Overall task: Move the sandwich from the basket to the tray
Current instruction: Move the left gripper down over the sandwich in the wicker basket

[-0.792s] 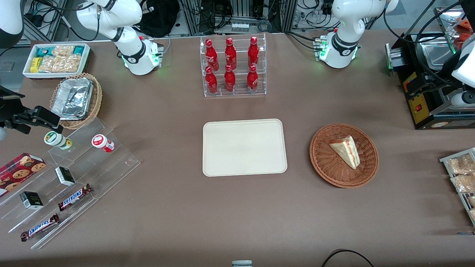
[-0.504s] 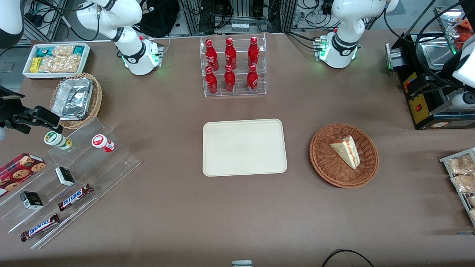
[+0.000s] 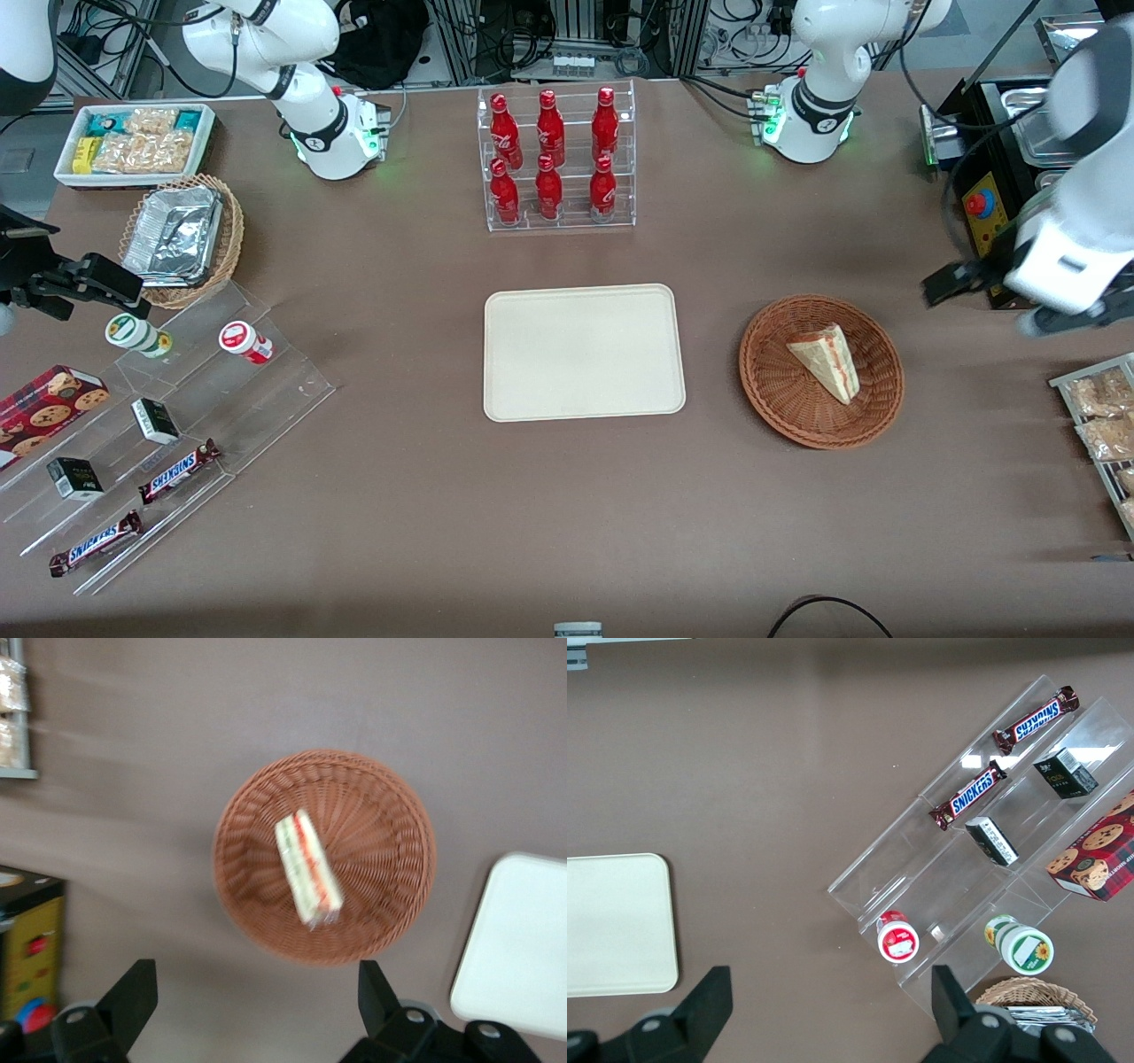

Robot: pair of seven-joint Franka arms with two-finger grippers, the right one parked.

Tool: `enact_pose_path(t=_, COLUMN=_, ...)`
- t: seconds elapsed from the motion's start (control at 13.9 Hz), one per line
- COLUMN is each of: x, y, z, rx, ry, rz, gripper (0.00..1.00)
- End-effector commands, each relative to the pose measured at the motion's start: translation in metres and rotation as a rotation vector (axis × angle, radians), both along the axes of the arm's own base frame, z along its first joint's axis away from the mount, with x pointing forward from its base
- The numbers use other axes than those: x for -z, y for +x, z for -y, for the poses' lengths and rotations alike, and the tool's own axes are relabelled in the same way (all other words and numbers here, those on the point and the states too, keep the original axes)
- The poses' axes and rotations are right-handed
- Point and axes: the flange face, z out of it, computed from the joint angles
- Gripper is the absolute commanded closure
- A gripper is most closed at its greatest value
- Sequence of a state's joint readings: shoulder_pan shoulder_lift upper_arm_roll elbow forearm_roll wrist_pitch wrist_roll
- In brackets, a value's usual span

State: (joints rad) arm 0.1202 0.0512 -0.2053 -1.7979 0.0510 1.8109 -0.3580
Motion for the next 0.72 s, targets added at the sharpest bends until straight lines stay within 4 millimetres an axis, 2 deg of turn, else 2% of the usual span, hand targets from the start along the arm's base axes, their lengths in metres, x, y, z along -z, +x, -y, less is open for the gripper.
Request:
enact_pose_path(t=0.0, x=0.061, y=-0.014, z=0.024, rx=-0.137, ry=-0.011, rz=0.086, gripper=0.0)
enact_pose_path(t=0.07, x=0.094, y=-0.021, z=0.028, rx=-0.234, ry=-0.027, rz=0.132, gripper=0.0)
enact_pose_path(t=0.22, x=0.145, y=-0.035, z=0.031, rx=-0.36, ry=-0.065, rz=0.2, gripper=0.0)
enact_pose_path(t=0.36, x=0.172, y=-0.037, z=0.037, rx=-0.363, ry=-0.074, rz=0.181, gripper=0.0)
enact_pose_path(t=0.65, x=0.218, y=-0.043, z=0.035, rx=-0.36, ry=-0.063, rz=0.09, gripper=0.0)
